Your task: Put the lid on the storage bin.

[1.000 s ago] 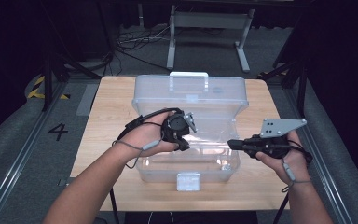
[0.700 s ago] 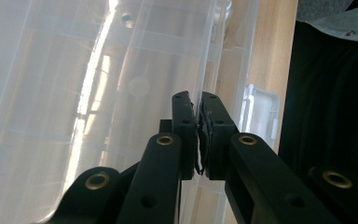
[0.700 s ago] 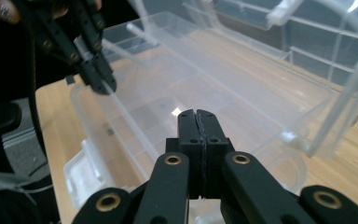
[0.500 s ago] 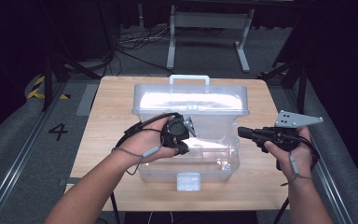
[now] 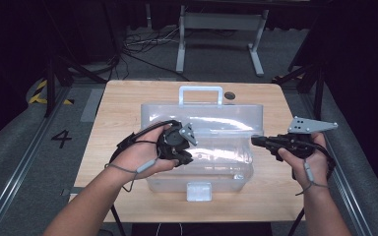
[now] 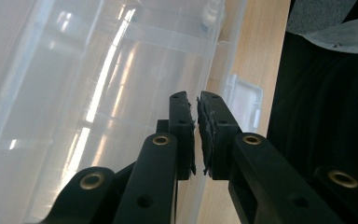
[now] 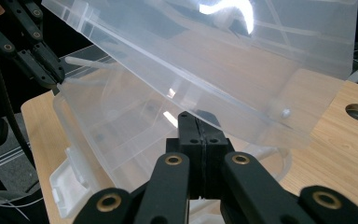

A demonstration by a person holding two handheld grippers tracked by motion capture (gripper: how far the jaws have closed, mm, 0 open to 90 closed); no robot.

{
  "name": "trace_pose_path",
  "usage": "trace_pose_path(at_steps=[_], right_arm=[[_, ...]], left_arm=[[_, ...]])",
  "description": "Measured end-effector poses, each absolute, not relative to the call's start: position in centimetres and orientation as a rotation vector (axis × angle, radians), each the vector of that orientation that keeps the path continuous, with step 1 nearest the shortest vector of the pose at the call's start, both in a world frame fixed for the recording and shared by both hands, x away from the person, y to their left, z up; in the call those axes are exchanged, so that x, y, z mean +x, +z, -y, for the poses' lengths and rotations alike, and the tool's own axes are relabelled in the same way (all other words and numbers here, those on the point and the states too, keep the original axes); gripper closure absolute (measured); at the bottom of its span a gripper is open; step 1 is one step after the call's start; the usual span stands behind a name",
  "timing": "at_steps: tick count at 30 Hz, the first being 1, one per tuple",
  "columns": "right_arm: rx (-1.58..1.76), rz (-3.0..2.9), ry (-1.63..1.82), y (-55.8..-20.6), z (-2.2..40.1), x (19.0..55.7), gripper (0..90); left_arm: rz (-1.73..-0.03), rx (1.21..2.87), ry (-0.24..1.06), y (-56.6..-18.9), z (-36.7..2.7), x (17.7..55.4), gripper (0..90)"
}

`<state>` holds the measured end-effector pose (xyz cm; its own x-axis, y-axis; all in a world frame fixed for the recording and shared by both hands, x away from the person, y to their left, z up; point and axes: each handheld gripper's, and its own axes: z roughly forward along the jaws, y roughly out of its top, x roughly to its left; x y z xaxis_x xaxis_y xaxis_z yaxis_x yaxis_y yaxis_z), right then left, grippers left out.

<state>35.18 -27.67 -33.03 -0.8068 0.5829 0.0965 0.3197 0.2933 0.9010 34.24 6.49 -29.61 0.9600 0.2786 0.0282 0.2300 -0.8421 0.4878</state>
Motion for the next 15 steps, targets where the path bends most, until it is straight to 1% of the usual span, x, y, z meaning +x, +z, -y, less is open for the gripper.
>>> trace_pose_path(at_steps=[15], right_arm=[[0.826,-2.325,1.517,-33.0,27.8,35.1,90.0]], left_arm=[[-0.433,2.551,0.117,-29.7,-9.3,34.1,83.3]])
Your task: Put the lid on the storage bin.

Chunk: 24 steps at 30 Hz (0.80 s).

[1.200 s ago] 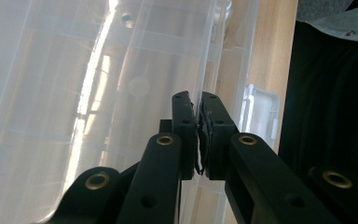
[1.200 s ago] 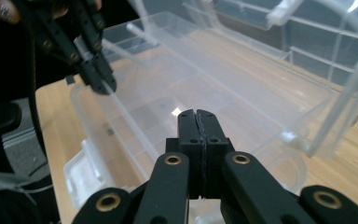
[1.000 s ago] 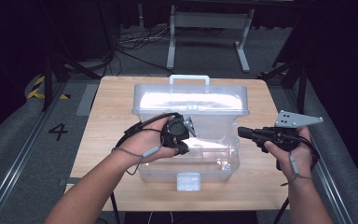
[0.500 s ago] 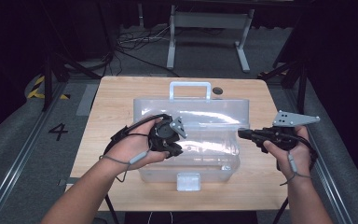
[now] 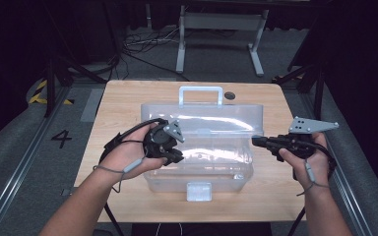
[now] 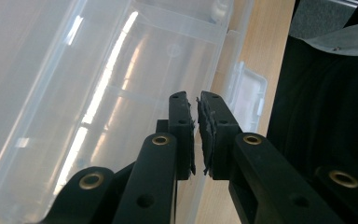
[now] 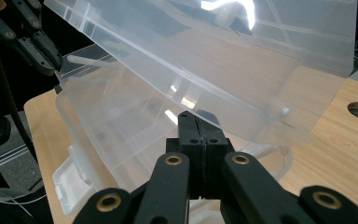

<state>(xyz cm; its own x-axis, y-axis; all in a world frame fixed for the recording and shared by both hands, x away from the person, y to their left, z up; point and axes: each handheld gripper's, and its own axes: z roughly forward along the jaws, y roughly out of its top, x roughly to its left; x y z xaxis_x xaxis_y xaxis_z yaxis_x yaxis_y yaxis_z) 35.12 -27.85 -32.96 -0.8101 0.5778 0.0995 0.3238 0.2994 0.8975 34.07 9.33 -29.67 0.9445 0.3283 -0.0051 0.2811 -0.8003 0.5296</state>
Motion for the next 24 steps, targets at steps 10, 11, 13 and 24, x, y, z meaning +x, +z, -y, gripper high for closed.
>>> trace_pose_path(at_steps=[10,11,13,24], right_arm=[[0.834,-2.337,1.508,-32.9,27.9,35.1,90.0],[0.834,-2.336,1.505,-32.9,27.9,35.1,90.0],[0.834,-2.339,1.5,-32.9,28.0,35.1,90.0],[0.856,-2.335,1.472,-32.9,28.2,35.0,90.0]], left_arm=[[-0.486,2.468,0.107,-30.1,-11.4,33.9,83.6],[-0.491,2.465,0.106,-30.1,-11.6,33.9,83.7],[-0.509,2.45,0.11,-30.1,-12.2,33.9,83.9],[-0.567,2.385,0.119,-30.4,-14.7,33.6,83.9]])
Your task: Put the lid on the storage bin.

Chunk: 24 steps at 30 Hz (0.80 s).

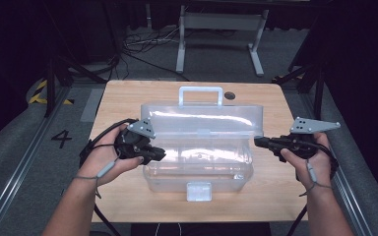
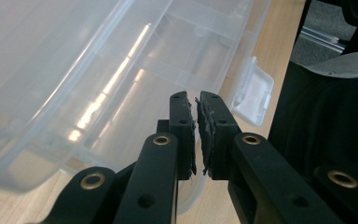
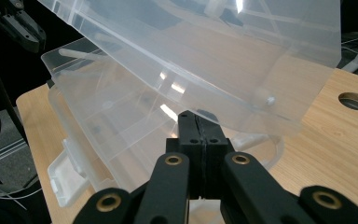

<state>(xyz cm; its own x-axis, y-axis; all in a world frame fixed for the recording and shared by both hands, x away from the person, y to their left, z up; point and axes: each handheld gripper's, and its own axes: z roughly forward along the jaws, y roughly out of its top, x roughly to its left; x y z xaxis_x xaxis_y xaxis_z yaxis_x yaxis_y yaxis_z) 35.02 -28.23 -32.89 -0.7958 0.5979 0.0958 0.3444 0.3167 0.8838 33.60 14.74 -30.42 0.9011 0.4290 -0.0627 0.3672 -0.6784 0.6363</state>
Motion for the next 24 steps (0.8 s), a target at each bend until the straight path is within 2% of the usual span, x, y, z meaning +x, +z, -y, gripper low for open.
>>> trace_pose_path(at_steps=[12,24], right_arm=[[0.865,-2.333,1.478,-32.9,28.3,35.0,90.0],[0.862,-2.336,1.478,-32.9,28.3,35.0,90.0]], left_arm=[[-0.658,2.265,0.127,-31.3,-17.7,33.5,83.6],[-0.803,2.245,0.171,-32.3,-20.0,34.2,81.6]])
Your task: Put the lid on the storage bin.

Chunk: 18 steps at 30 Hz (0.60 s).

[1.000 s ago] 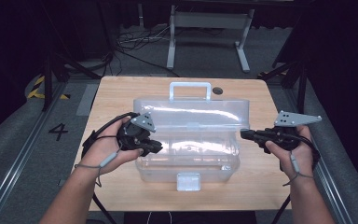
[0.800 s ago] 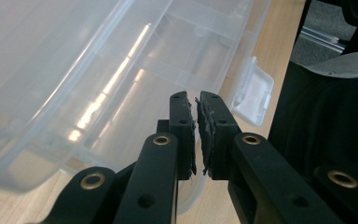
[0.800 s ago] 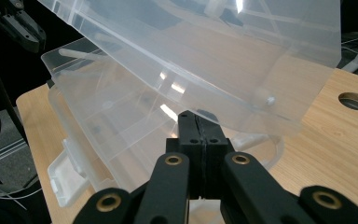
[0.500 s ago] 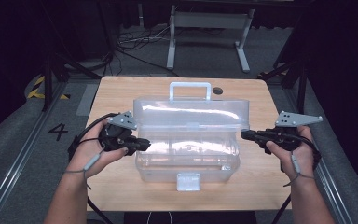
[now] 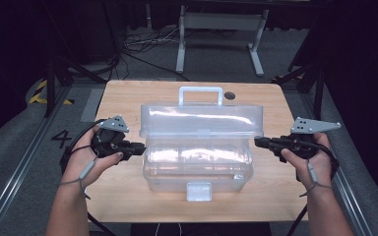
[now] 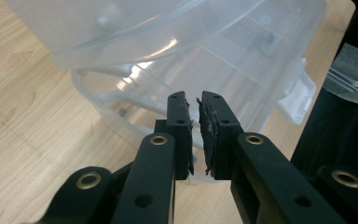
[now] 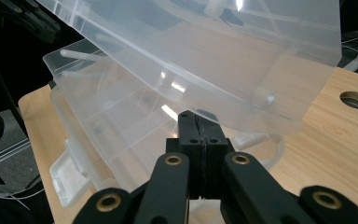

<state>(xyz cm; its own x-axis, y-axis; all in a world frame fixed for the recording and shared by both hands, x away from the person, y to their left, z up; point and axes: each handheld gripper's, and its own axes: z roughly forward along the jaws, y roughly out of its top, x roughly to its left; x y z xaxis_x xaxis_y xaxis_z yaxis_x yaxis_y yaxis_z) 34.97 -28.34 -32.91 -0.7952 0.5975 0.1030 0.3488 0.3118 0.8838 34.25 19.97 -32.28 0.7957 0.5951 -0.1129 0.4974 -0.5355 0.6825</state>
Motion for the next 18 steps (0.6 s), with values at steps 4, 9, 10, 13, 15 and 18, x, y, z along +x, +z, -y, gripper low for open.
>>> trace_pose_path(at_steps=[4,9,10,13,15,18], right_arm=[[0.866,-2.335,1.477,-32.9,28.3,34.9,90.0],[0.873,-2.339,1.471,-33.0,28.3,34.8,90.0],[0.876,-2.34,1.471,-33.0,28.3,34.8,90.0],[0.878,-2.342,1.469,-33.0,28.3,34.8,90.0],[0.887,-2.343,1.464,-33.0,28.4,34.7,90.0],[0.889,-2.346,1.463,-33.0,28.5,34.6,90.0]], left_arm=[[-0.877,2.208,0.18,-32.7,-20.7,34.6,79.3],[-0.949,2.167,0.172,-33.4,-21.7,35.3,77.7],[-0.968,2.153,0.172,-33.7,-22.0,35.5,77.5],[-0.991,2.146,0.179,-34.0,-22.3,35.8,76.7],[-1.015,2.146,0.19,-34.3,-22.6,36.1,76.0],[-1.026,2.144,0.203,-34.5,-22.8,36.3,75.1]])
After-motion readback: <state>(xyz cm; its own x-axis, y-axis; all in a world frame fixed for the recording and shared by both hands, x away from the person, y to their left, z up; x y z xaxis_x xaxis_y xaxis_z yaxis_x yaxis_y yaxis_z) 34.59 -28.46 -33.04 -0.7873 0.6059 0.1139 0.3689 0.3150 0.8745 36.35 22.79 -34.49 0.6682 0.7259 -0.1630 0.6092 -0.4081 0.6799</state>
